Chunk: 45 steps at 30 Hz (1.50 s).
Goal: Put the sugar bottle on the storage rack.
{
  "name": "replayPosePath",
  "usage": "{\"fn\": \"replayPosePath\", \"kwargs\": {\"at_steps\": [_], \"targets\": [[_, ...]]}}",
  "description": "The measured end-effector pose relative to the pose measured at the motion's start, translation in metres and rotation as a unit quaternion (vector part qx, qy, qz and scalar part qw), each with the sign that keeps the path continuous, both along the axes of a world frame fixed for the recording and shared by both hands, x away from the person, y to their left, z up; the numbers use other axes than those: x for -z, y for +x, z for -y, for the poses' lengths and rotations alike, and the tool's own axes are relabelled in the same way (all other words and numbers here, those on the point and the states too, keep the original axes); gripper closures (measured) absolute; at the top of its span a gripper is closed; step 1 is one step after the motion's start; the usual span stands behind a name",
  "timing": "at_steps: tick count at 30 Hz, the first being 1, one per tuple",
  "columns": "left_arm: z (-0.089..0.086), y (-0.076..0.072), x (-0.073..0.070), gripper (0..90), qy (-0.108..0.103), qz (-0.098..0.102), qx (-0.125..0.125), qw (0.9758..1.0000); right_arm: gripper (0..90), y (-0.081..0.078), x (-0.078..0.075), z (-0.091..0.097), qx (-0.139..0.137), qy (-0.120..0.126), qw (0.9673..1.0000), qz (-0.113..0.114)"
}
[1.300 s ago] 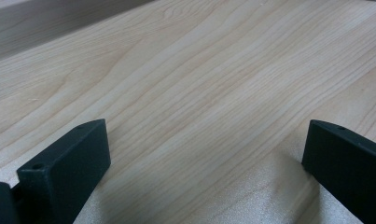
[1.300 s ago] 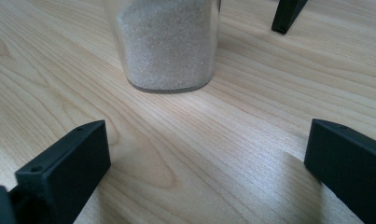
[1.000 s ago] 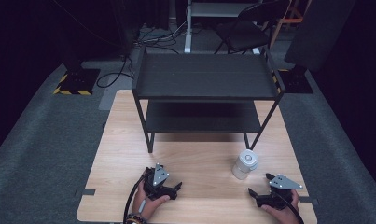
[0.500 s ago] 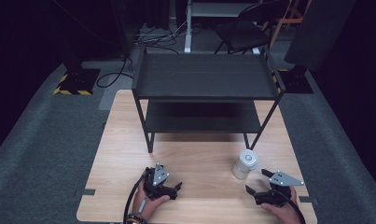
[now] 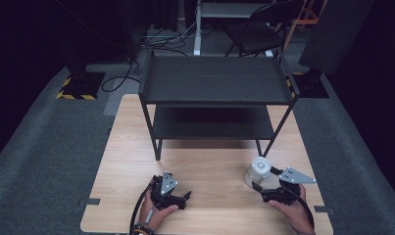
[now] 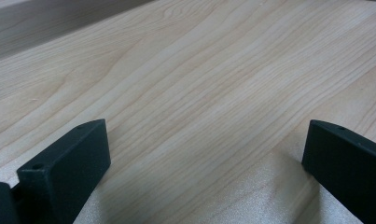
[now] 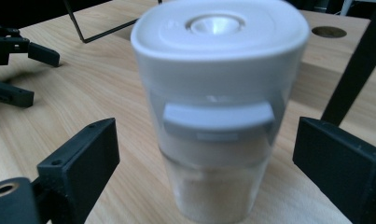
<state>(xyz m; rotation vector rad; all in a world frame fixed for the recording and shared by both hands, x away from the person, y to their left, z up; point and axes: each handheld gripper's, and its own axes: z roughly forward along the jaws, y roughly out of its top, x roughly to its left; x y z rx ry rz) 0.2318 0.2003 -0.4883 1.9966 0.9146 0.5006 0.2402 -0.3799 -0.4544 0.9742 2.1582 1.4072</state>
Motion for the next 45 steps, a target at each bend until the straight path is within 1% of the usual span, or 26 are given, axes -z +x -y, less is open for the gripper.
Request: {"fn": "replayPosePath", "kwargs": {"at_steps": [2,5,6,7,8,9,14,20,22,25,28,29,30,31,32,33,34,35,36,37,38,39,40,41,44,45], "targets": [[0.0,0.0,0.0,0.7,0.0,0.0,0.0,1.0,8.1,0.002,-0.001,-0.003,-0.002,-0.002,1.0,0.002],[0.0,0.0,0.0,0.7,0.0,0.0,0.0,1.0,13.3,0.005,0.0,-0.007,-0.002,0.001,1.0,0.008],[0.0,0.0,0.0,0.7,0.0,0.0,0.0,1.0,19.3,0.004,0.0,-0.012,0.004,-0.009,0.9998,0.019],[0.0,0.0,0.0,0.7,0.0,0.0,0.0,1.0,22.0,0.003,0.001,-0.013,0.007,-0.013,0.9996,0.024],[0.0,0.0,0.0,0.7,0.0,0.0,0.0,1.0,22.0,0.003,0.001,-0.013,0.007,-0.013,0.9996,0.024],[0.0,0.0,0.0,0.7,0.0,0.0,0.0,1.0,26.5,0.003,0.002,-0.014,0.013,-0.012,0.9995,0.028],[0.0,0.0,0.0,0.7,0.0,0.0,0.001,1.0,27.2,0.0,0.004,-0.018,0.019,-0.014,0.999,0.037],[0.0,0.0,0.0,0.7,0.0,0.0,0.001,1.0,27.8,-0.001,0.003,-0.02,0.027,-0.01,0.9991,0.031],[-0.001,0.001,0.0,0.7,0.0,0.0,0.002,1.0,27.9,-0.001,0.002,-0.02,0.026,-0.011,0.9992,0.028],[-0.001,0.001,0.0,0.7,0.0,0.0,0.002,1.0,28.0,0.003,-0.001,-0.019,0.018,-0.003,0.9997,0.016],[0.0,0.001,0.0,0.6,0.0,0.0,0.002,1.0,28.0,0.002,-0.005,-0.022,0.019,-0.007,0.9996,0.021],[0.0,0.001,0.0,0.6,0.0,0.0,0.002,1.0,28.0,0.002,-0.007,-0.023,0.02,-0.004,0.9996,0.021],[-0.001,0.001,0.0,0.6,0.0,0.0,0.002,1.0,28.0,0.001,-0.013,-0.025,0.018,-0.005,0.9994,0.028],[-0.001,0.001,0.0,0.6,0.0,0.0,0.002,1.0,28.0,0.001,-0.013,-0.025,0.018,-0.005,0.9994,0.028],[-0.001,0.001,0.0,0.7,0.0,0.0,0.002,1.0,28.0,0.0,-0.022,-0.028,0.019,-0.007,0.9993,0.033],[-0.001,0.001,0.0,0.7,0.0,0.0,0.002,1.0,28.0,0.0,-0.022,-0.028,0.019,-0.007,0.9993,0.033],[-0.001,0.001,0.0,0.6,0.0,0.0,0.002,1.0,28.0,0.001,-0.032,-0.031,0.016,-0.01,0.9992,0.035],[-0.001,0.001,0.0,0.7,0.0,0.0,0.002,1.0,28.0,0.001,-0.032,-0.031,0.016,-0.01,0.9992,0.035],[0.0,0.001,0.0,0.7,0.0,0.0,0.002,1.0,28.0,0.002,-0.038,-0.033,0.014,-0.012,0.9991,0.039],[0.0,0.001,0.0,0.6,0.0,0.0,0.002,1.0,28.0,0.003,-0.046,-0.035,0.013,-0.015,0.9991,0.039],[0.0,0.001,0.0,0.6,0.0,0.0,0.002,1.0,28.0,0.003,-0.046,-0.035,0.013,-0.015,0.9991,0.039],[0.0,0.001,0.0,0.7,0.0,0.0,0.002,1.0,28.0,0.004,-0.051,-0.037,0.013,-0.016,0.9991,0.036],[0.0,0.001,0.0,0.6,0.0,0.0,0.002,1.0,28.0,0.006,-0.055,-0.038,0.012,-0.017,0.9992,0.033],[0.0,0.001,0.0,0.7,0.0,0.0,0.002,1.0,28.0,0.009,-0.062,-0.039,0.008,-0.015,0.9995,0.025],[0.0,0.001,0.0,0.7,0.0,0.0,0.002,1.0,28.0,0.011,-0.075,-0.043,0.002,-0.02,0.9994,0.028],[0.0,0.001,0.0,0.7,0.0,0.0,0.002,1.0,28.0,0.011,-0.079,-0.043,0.001,-0.018,0.9994,0.029]]}}
